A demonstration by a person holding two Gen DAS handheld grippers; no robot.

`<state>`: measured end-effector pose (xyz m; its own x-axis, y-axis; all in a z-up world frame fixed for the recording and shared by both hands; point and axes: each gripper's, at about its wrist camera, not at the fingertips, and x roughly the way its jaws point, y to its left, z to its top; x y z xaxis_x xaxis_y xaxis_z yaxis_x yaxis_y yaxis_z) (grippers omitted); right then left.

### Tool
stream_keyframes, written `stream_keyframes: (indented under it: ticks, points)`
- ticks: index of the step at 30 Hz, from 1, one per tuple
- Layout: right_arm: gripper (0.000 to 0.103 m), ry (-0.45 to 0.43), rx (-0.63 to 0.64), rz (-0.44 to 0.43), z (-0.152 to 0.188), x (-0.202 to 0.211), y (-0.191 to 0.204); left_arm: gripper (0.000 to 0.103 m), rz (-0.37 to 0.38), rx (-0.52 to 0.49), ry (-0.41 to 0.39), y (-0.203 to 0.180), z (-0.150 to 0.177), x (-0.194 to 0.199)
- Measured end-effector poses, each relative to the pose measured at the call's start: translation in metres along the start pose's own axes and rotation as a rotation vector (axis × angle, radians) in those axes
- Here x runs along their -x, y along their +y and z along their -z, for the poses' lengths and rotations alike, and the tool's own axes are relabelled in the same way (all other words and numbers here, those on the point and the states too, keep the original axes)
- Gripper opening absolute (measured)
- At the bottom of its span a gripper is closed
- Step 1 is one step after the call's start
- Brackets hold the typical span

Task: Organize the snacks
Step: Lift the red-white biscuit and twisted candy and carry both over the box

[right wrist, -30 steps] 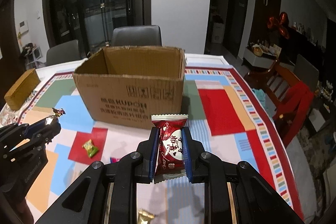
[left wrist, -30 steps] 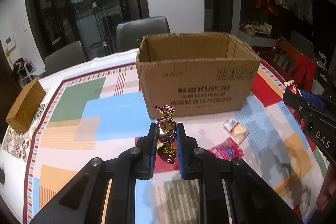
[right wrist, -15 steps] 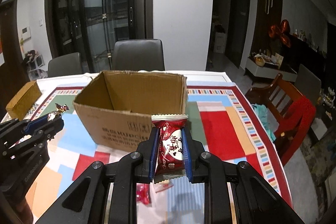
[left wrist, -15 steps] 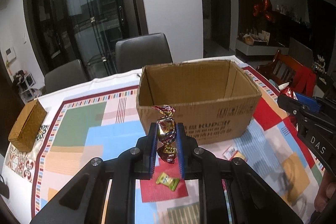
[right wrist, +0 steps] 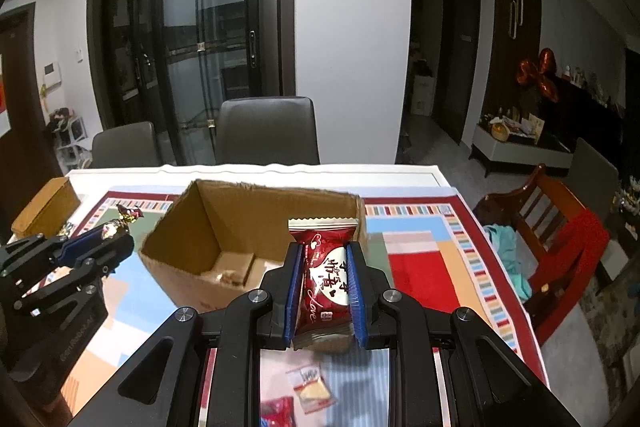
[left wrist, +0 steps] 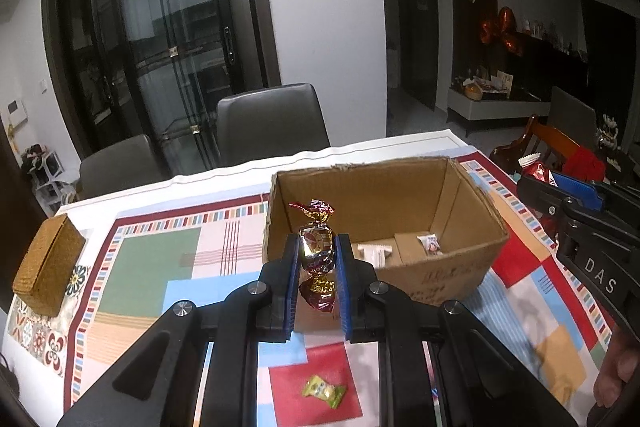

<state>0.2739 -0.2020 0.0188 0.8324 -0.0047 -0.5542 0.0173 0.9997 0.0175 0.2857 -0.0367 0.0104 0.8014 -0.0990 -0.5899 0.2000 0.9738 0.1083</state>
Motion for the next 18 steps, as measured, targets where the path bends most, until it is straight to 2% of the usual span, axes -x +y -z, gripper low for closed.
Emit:
stream_keyframes:
  ticks: [7, 18]
  points:
    - [0.023, -0.007, 0.020, -0.002, -0.017, -0.016, 0.004, 0.018, 0.015, -0.017, -0.021, 0.000, -0.015, -0.016]
    - [0.023, 0.006, 0.028, -0.007, -0.031, -0.042, 0.009, 0.018, 0.027, -0.016, 0.005, 0.003, -0.026, -0.050]
